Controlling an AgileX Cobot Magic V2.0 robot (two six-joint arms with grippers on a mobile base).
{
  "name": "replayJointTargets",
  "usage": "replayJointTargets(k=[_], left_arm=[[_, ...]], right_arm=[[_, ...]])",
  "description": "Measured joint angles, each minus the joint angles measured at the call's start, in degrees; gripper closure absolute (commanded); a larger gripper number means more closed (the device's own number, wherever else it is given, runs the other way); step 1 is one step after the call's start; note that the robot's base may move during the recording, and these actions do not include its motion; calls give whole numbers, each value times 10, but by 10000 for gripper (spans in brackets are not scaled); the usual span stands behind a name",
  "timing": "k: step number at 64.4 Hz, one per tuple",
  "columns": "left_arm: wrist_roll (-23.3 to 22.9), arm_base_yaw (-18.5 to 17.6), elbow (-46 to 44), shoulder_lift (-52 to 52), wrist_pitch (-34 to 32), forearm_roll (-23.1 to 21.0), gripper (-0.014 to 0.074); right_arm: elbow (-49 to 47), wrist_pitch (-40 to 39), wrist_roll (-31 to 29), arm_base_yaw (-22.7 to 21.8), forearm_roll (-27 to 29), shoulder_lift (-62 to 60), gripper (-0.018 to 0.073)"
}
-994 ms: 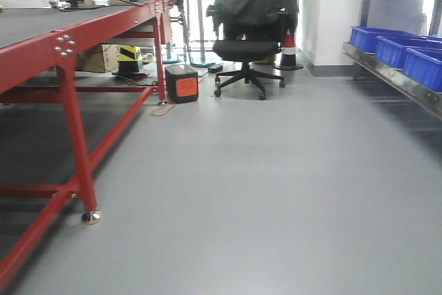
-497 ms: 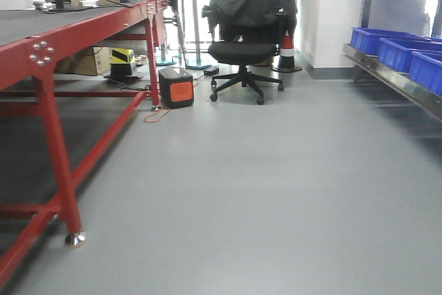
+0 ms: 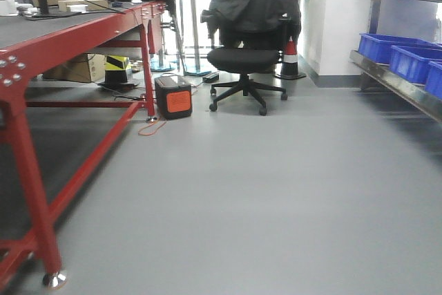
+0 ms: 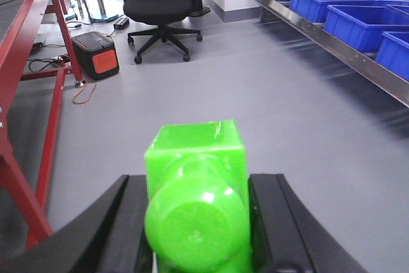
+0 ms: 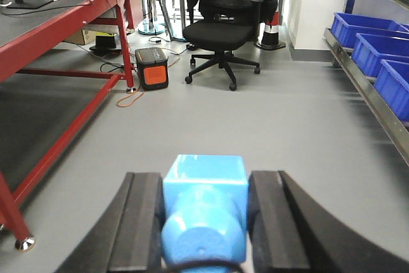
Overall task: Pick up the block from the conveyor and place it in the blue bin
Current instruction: 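Drive the base away from the belt toward the blue bin shelf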
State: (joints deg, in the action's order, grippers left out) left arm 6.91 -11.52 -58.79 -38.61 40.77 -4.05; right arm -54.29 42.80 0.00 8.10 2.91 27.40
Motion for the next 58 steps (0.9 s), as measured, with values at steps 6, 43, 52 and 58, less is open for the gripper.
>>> replayJointTargets(k=[6,43,52,58], left_arm=[[0,0,0,0,0,0,707],[0,0,0,0,0,0,707],[0,0,0,0,0,0,707],[0,0,0,0,0,0,707]], right_arm=[[0,0,0,0,0,0,711],[0,0,0,0,0,0,711],[0,0,0,0,0,0,711],[0,0,0,0,0,0,711]])
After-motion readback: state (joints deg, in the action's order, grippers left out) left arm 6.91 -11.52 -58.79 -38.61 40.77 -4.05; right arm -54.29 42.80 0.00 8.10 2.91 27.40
